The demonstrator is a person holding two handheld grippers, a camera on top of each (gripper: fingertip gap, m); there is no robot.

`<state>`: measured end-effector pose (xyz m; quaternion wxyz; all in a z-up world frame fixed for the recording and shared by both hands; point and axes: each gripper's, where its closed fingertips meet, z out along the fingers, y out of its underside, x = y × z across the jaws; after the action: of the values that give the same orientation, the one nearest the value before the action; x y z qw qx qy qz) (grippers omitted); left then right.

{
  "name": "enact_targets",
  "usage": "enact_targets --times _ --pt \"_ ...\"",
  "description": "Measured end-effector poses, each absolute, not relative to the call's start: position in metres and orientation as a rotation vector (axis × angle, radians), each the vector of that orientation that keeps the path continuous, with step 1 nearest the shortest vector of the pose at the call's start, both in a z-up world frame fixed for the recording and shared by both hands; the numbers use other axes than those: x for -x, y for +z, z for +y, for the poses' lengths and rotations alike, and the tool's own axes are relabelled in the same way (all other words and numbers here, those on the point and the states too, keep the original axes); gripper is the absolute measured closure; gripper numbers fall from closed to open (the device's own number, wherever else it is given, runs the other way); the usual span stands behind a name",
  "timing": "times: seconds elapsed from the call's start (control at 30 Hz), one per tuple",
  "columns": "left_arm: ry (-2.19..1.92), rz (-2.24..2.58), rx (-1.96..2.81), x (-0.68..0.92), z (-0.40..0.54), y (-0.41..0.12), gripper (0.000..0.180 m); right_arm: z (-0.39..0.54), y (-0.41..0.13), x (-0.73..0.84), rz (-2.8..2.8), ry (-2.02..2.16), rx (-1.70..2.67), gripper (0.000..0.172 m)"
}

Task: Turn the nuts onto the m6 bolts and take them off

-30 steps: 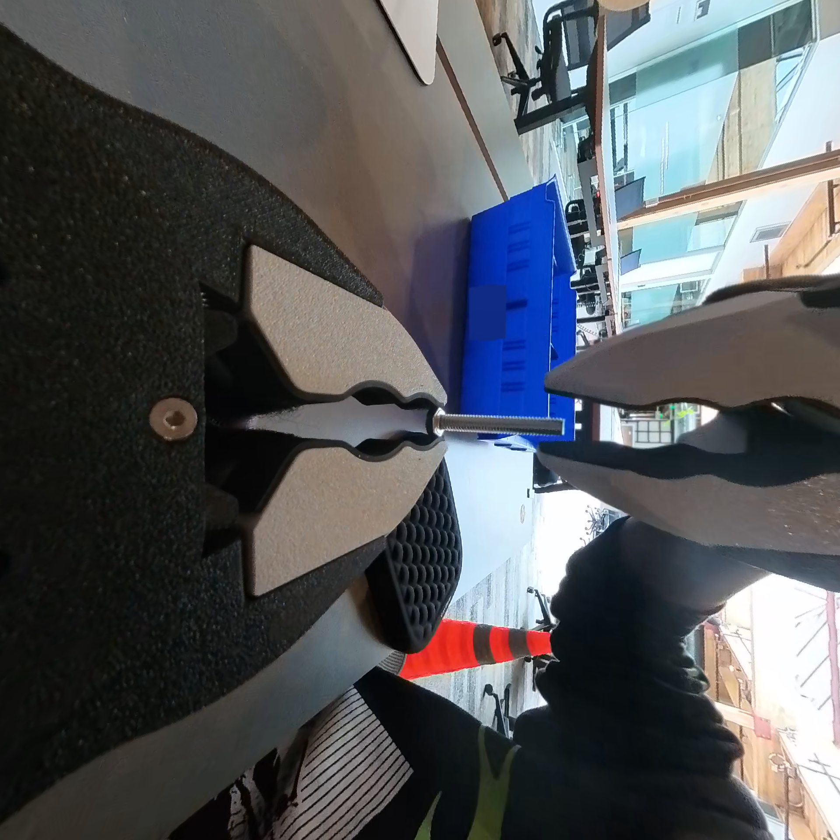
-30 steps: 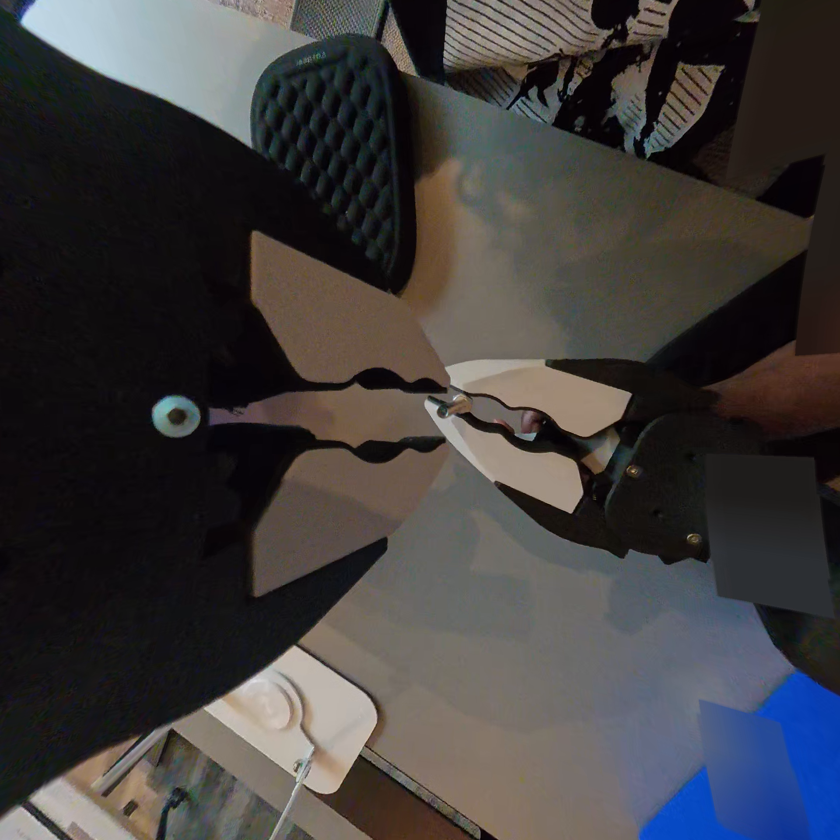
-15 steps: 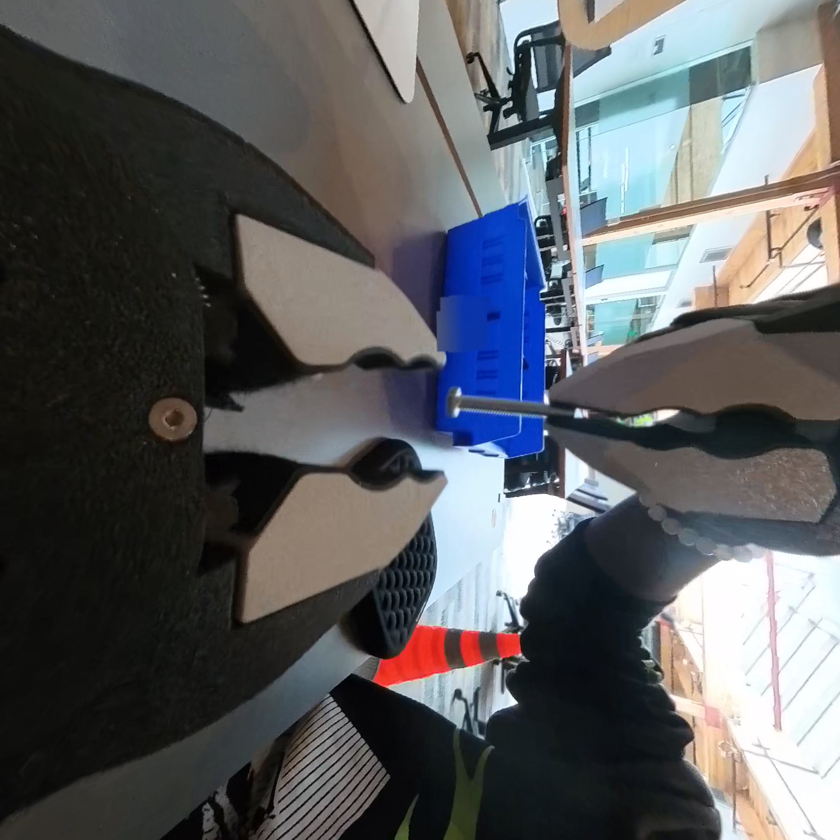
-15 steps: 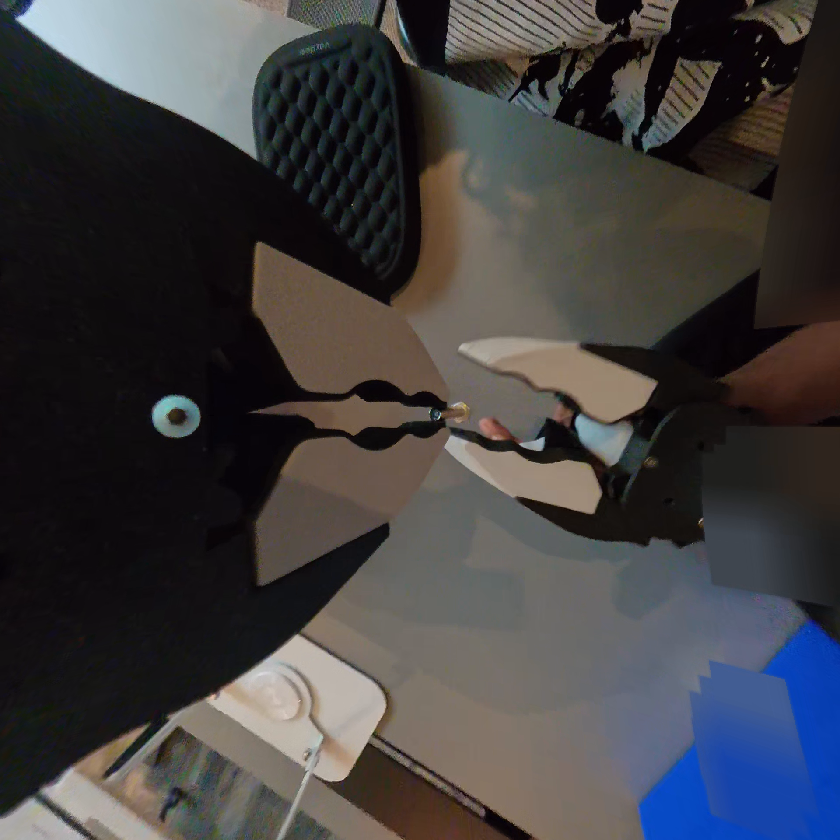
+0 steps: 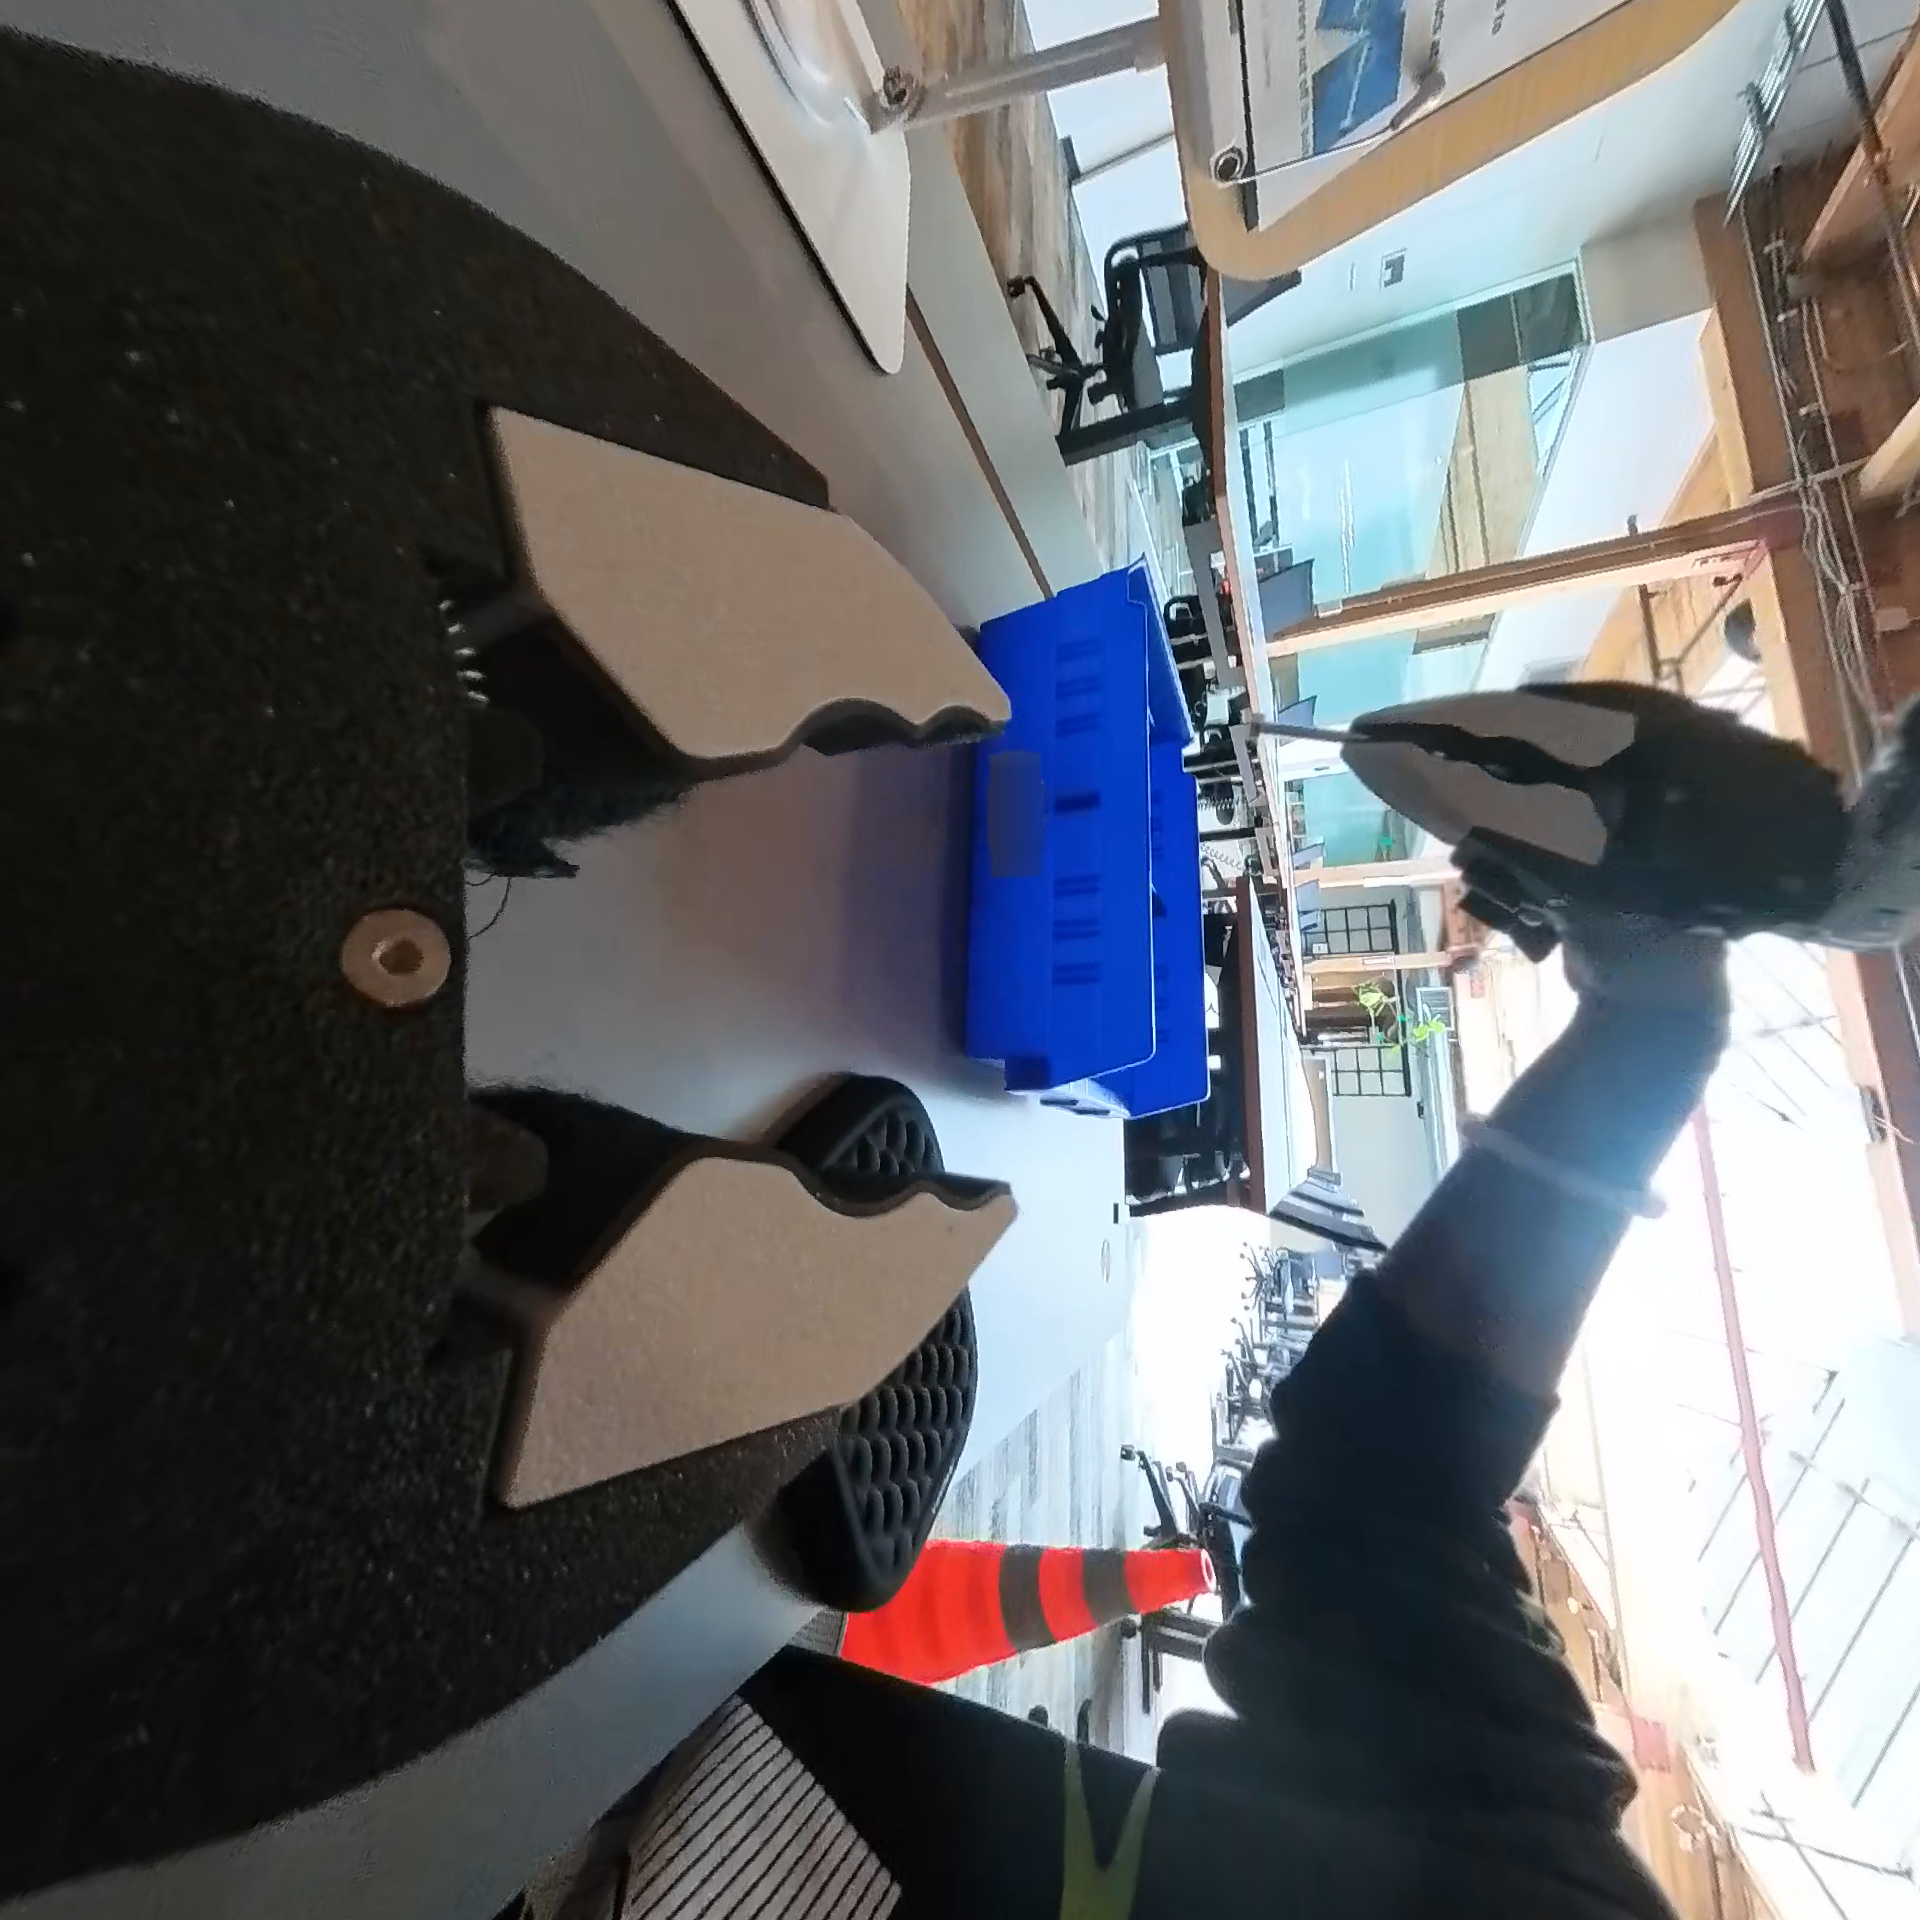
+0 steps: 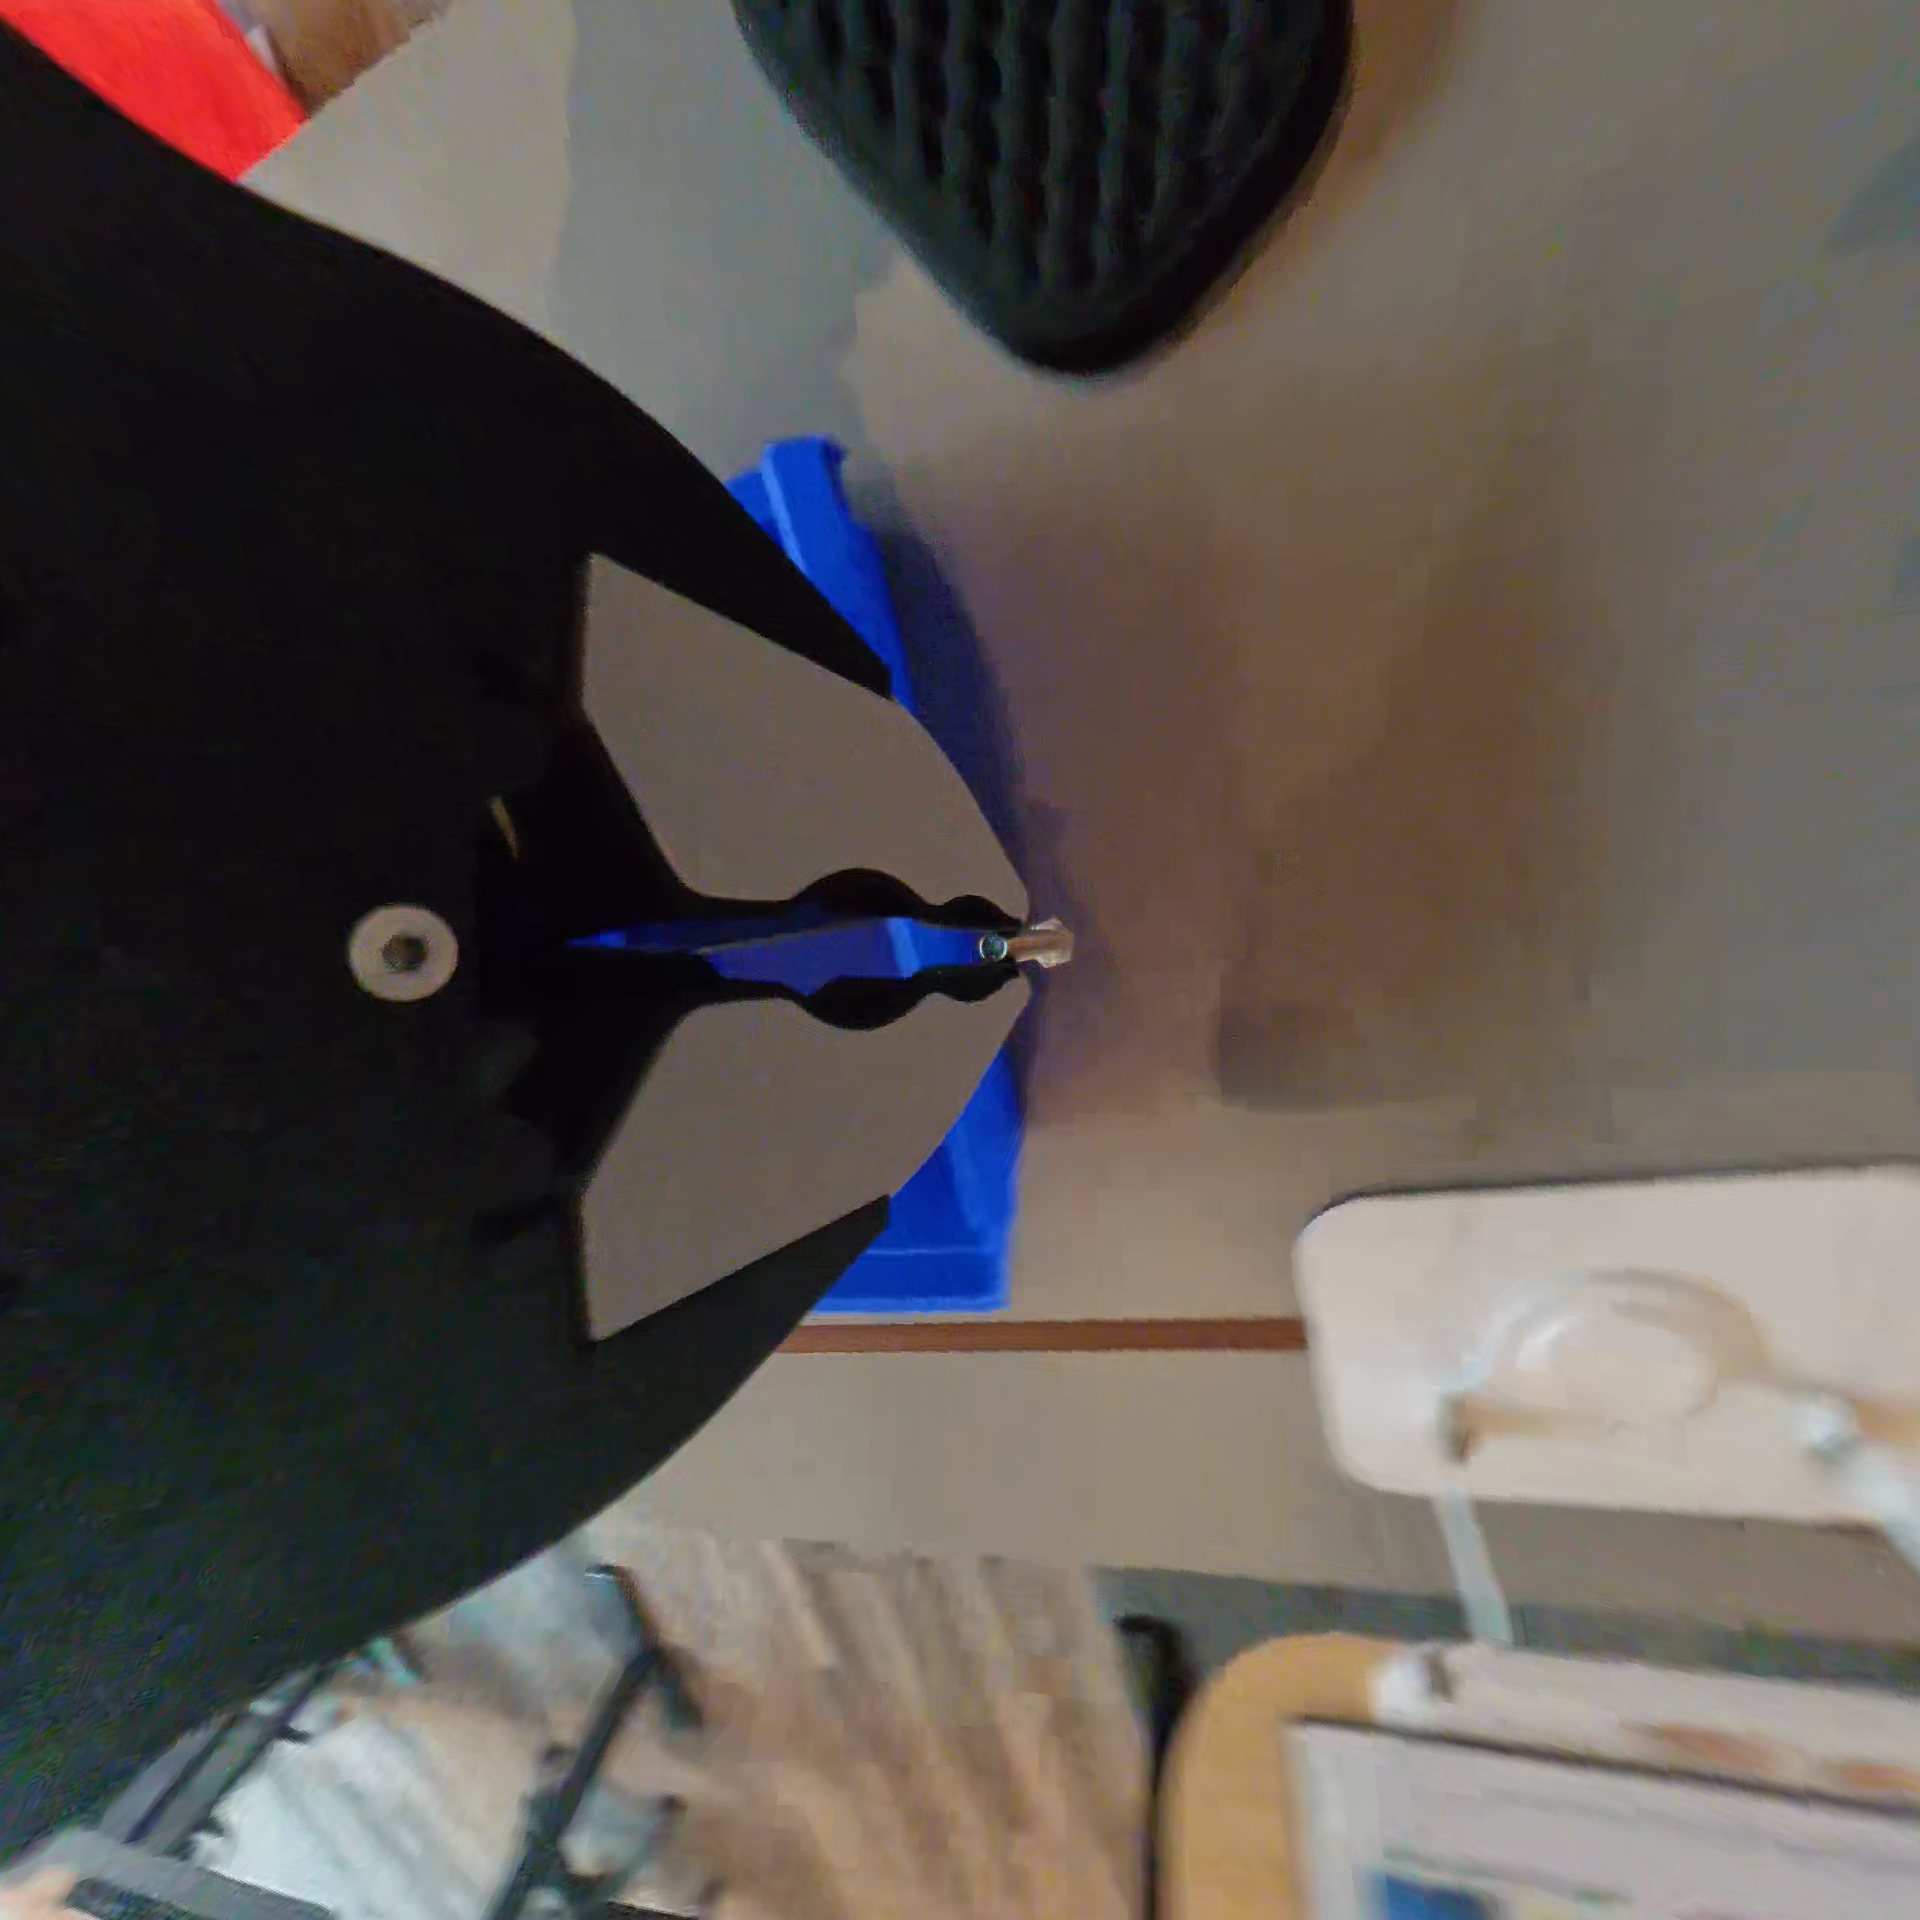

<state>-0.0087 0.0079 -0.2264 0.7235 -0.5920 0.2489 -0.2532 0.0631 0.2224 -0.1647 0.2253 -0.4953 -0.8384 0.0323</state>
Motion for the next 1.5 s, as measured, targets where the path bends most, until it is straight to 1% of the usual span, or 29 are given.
enact_targets --times 0.1,0.23,0.47,0.6,0.67,0.9,1.3,1.5 --pt "-0.549 0.549 1.316 0.009 0.010 -0.229 0.102 0.275 -0.176 -0.093 -2.154 -0.005 1.541 0.167" --pt "-0.539 0.554 1.333 0.009 0.011 -0.232 0.102 0.321 -0.199 -0.118 -1.961 -0.024 1.686 0.167" --pt "-0.549 0.510 1.332 0.016 0.014 -0.231 0.099 0.360 -0.244 -0.116 -1.695 0.105 1.751 0.167" --pt "-0.543 0.500 1.335 0.017 0.015 -0.231 0.097 0.377 -0.271 -0.113 -1.592 0.107 1.787 0.166" --pt "-0.538 0.490 1.341 0.019 0.017 -0.231 0.090 0.381 -0.281 -0.112 -1.573 0.103 1.807 0.166" --pt "-0.529 0.508 1.367 0.016 0.019 -0.234 0.076 0.390 -0.301 -0.107 -1.590 0.030 1.809 0.166" --pt "-0.529 0.524 1.372 0.014 0.018 -0.236 0.076 0.393 -0.318 -0.110 -1.632 0.003 1.951 0.166" --pt "-0.531 0.527 1.378 0.013 0.018 -0.237 0.076 0.387 -0.326 -0.123 -1.679 -0.021 2.101 0.165"
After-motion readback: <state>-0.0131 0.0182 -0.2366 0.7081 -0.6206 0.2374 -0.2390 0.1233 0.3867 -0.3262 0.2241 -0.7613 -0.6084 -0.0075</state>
